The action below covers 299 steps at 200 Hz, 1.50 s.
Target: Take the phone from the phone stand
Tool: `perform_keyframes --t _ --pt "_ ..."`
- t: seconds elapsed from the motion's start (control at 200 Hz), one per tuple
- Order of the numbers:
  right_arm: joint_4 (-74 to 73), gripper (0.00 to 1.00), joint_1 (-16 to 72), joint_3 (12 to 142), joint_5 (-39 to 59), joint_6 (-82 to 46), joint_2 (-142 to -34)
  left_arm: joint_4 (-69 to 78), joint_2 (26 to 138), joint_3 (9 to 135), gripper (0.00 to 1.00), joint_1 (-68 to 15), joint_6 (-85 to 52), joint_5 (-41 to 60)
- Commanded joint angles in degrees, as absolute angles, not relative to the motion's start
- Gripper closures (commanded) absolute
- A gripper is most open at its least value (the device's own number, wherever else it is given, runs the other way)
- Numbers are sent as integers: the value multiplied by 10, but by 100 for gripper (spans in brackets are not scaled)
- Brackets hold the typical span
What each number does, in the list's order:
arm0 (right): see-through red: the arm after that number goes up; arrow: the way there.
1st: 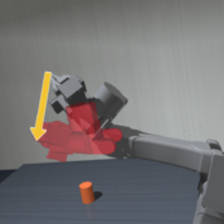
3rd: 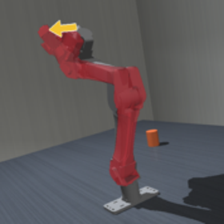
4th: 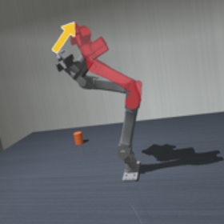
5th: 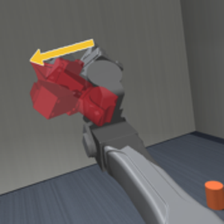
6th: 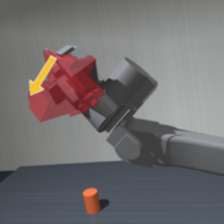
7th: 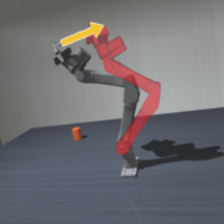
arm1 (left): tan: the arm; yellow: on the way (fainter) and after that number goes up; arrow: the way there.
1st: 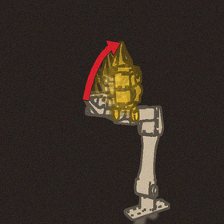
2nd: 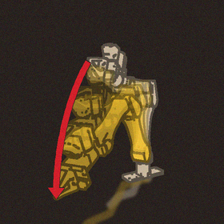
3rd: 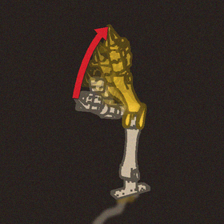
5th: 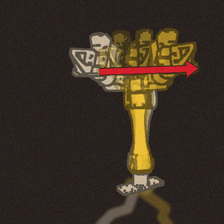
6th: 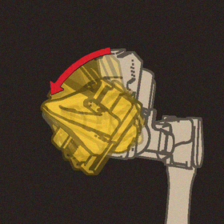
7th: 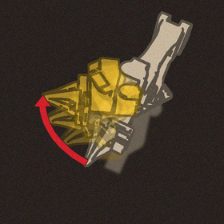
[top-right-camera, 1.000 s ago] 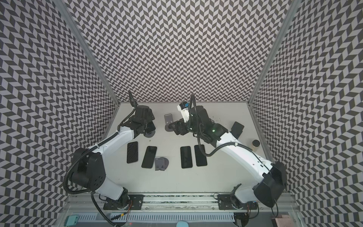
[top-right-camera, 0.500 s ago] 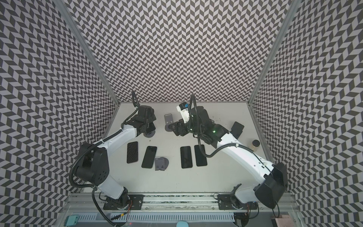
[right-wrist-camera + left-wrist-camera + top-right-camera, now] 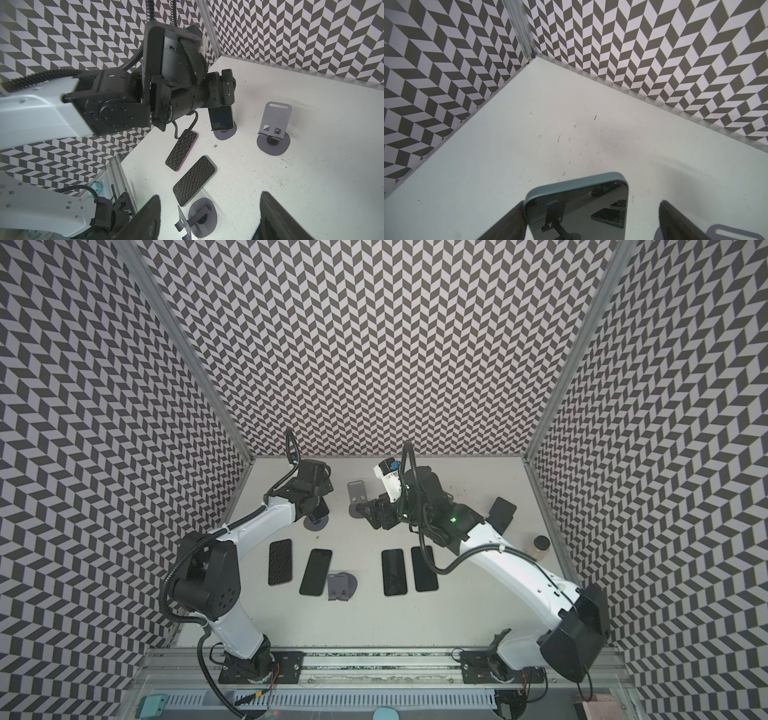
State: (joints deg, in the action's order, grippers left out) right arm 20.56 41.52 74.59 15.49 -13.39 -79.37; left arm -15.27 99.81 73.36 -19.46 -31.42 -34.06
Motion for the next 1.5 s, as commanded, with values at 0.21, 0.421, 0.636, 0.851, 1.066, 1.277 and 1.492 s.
perform_keyframes --t 0.21,0.421,0.636,0.851,1.066,1.277,1.492 --pt "180 27 418 738 156 -121 -771 -180 1024 769 3 -193 -326 -381" --pt "178 27 418 734 154 -118 -767 -181 1034 769 6 -193 -325 -394" --pt "178 27 418 731 155 -117 -764 -174 1038 765 8 -192 -320 -405" --pt "178 27 418 729 155 -116 -761 -172 1050 766 11 -191 -315 -408" --pt "179 27 418 730 155 -117 -759 -173 1059 767 13 -186 -314 -406" --pt "178 28 418 732 155 -119 -761 -174 1057 764 17 -181 -315 -403" --pt "178 27 418 732 156 -120 -761 -170 1052 758 21 -180 -316 -397"
